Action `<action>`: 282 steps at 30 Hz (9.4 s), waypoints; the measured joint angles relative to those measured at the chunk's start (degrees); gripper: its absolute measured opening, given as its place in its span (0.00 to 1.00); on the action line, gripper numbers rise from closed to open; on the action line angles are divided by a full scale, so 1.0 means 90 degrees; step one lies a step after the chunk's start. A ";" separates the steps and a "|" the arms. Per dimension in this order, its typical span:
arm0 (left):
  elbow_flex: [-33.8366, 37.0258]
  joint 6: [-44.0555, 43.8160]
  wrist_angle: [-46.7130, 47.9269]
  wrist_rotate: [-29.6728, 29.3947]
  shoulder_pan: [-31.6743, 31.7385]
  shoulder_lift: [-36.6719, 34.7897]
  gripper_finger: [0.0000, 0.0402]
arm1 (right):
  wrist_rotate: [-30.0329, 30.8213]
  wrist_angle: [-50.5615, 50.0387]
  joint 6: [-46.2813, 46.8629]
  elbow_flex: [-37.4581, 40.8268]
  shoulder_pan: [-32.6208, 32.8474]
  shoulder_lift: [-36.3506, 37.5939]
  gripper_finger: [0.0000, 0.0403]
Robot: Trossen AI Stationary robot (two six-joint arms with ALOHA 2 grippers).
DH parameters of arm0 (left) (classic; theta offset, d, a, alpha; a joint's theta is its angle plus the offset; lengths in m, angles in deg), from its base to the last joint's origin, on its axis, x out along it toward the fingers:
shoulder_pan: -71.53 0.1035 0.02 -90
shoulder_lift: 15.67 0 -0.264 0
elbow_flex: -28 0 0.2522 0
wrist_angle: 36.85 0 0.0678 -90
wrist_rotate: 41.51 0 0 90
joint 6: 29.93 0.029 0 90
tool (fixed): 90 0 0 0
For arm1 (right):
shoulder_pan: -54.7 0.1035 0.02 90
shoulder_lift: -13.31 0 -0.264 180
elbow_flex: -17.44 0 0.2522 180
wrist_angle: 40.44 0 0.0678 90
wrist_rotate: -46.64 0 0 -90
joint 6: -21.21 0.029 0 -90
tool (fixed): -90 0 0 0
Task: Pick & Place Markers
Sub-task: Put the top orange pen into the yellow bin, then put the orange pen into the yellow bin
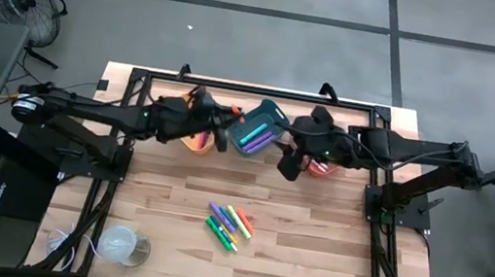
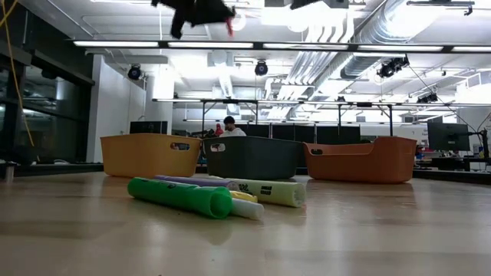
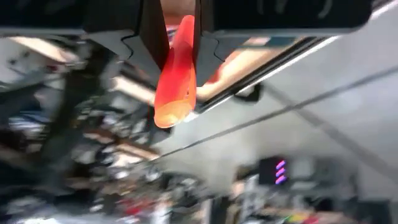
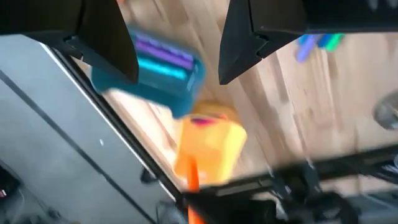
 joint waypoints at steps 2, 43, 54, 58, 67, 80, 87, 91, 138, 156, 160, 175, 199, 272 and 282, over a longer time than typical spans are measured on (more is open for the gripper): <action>0.0004 -0.0468 0.0649 -0.0094 0.0223 -0.0112 0.10 | 0.0096 -0.0374 0.0223 0.0000 0.0001 0.0024 0.52; 0.0005 -0.1426 0.5623 0.1965 0.2340 0.1813 0.10 | 0.0578 -0.1403 0.0732 0.0005 0.0000 0.0028 0.52; 0.0005 -0.1312 0.5709 0.2099 0.2340 0.1885 0.25 | 0.0585 -0.1383 0.0732 0.0005 0.0000 0.0028 0.52; 0.0005 -0.1118 0.5715 0.2199 0.2340 0.1885 0.26 | 0.0586 -0.1380 0.0735 0.0005 0.0000 0.0026 0.52; -0.0099 -0.0951 0.5789 0.2754 0.2340 0.1687 0.27 | 0.0550 -0.1359 0.0909 0.0005 0.0000 0.0026 0.52; -0.0884 0.0039 0.5874 0.3105 0.2000 0.0362 0.27 | 0.0236 -0.1167 0.1431 0.0010 0.0000 -0.0111 0.52; -0.0889 0.0564 0.5879 0.2960 0.1030 -0.0339 0.27 | -0.0378 -0.0310 0.1368 0.0010 0.0000 -0.0444 0.52; -0.0817 0.0555 0.5793 0.2552 0.0338 -0.0577 0.27 | -0.0678 0.0617 0.1166 0.0012 0.0000 -0.0663 0.52; 0.2047 -0.0469 0.4382 0.1400 -0.1832 -0.5228 0.27 | -0.2581 -0.2188 0.3115 -0.3275 0.0661 -0.4839 0.52; 0.2047 -0.0436 0.4399 0.1402 -0.1829 -0.5225 0.27 | -0.3697 -0.1128 0.4126 -0.1397 0.0901 -0.5135 0.52; 0.2047 -0.0436 0.4404 0.1402 -0.1829 -0.5225 0.27 | -0.3682 -0.0706 0.4284 -0.1174 0.0990 -0.5129 0.52; 0.2047 -0.0438 0.4450 0.1400 -0.1829 -0.5223 0.27 | -0.2981 -0.0104 0.4442 -0.0393 0.1154 -0.5059 0.52; 0.2047 -0.0482 0.4578 0.1386 -0.1829 -0.5223 0.27 | -0.1688 -0.0455 0.3090 -0.0240 0.1592 -0.5068 0.16; 0.2038 0.1330 -0.2496 0.0751 -0.1791 -0.2077 0.55 | -0.0611 0.4169 -0.1106 -0.0289 0.0614 -0.1526 0.05; 0.1875 0.0684 -0.2978 0.1498 -0.1070 -0.1492 0.55 | -0.0913 0.3952 -0.1146 -0.0289 0.0358 -0.1526 0.05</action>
